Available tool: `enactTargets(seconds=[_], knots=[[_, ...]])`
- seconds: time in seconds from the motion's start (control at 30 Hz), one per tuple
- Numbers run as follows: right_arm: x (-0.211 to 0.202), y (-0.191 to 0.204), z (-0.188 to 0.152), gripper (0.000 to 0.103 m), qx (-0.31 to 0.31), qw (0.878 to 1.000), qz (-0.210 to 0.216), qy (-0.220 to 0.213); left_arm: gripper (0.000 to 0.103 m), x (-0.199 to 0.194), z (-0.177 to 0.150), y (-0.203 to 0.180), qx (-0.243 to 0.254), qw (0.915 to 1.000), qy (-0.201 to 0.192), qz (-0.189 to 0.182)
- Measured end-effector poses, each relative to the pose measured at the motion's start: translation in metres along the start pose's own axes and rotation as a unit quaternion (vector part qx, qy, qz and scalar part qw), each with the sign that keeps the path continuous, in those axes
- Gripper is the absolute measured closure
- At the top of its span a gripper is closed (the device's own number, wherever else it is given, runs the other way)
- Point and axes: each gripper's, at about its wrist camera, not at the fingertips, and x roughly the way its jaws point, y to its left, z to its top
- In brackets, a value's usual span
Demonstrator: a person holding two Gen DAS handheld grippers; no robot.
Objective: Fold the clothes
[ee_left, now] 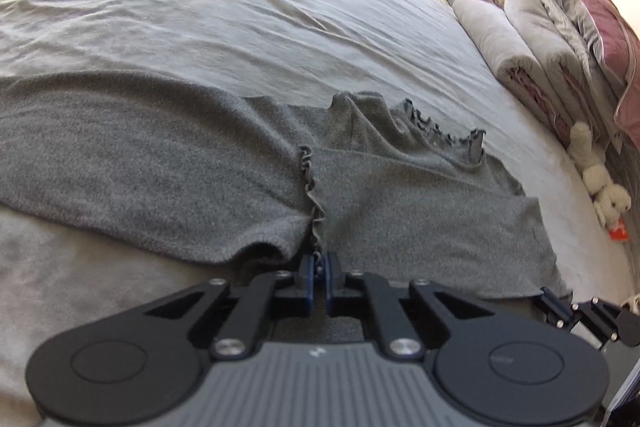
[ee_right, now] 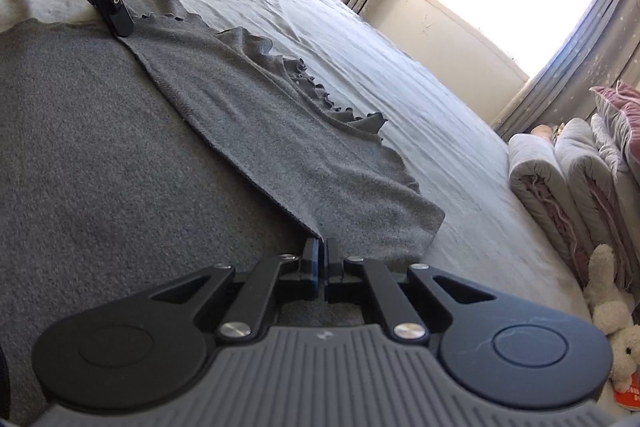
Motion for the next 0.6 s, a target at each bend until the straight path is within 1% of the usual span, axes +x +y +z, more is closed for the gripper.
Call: enactTargets(seconds=[0.03, 0.07, 0.1, 0.17, 0.23, 0.3, 0.37, 0.5, 0.6], knots=[[-0.002, 0.000, -0.001, 0.101, -0.001, 1.000, 0.003, 0.003, 0.094, 0.000, 0.000, -0.002, 0.012, 0.9999, 0.002, 0.003], [-0.004, -0.003, 0.000, 0.101, 0.009, 1.000, 0.012, 0.005, 0.091, -0.001, 0.000, -0.003, 0.016, 0.9999, 0.001, 0.003], [-0.008, -0.008, 0.001, 0.098, 0.023, 0.999, 0.024, 0.006, 0.088, -0.004, 0.002, -0.003, 0.018, 0.9998, -0.002, 0.002], [-0.014, -0.019, 0.003, 0.097, 0.056, 0.998, 0.041, 0.004, 0.074, -0.010, 0.006, -0.001, 0.018, 0.9995, -0.026, -0.007], [-0.019, -0.034, 0.005, 0.094, 0.097, 0.994, 0.045, -0.007, 0.070, -0.014, 0.011, 0.001, 0.013, 0.9986, -0.049, -0.017], [-0.014, -0.053, 0.005, 0.086, 0.152, 0.988, 0.037, -0.007, 0.067, -0.011, 0.017, 0.002, 0.008, 0.9974, -0.068, -0.022], [-0.007, -0.072, 0.004, 0.078, 0.209, 0.977, 0.027, -0.006, 0.067, -0.004, 0.022, 0.004, 0.003, 0.9967, -0.079, -0.017], [0.028, -0.111, -0.005, 0.076, 0.297, 0.954, 0.019, 0.021, 0.067, 0.016, 0.027, 0.007, -0.009, 0.9968, -0.078, -0.012], [0.054, -0.137, -0.017, 0.076, 0.369, 0.928, 0.041, 0.030, 0.069, 0.024, 0.028, 0.008, -0.001, 0.9963, -0.086, -0.010]])
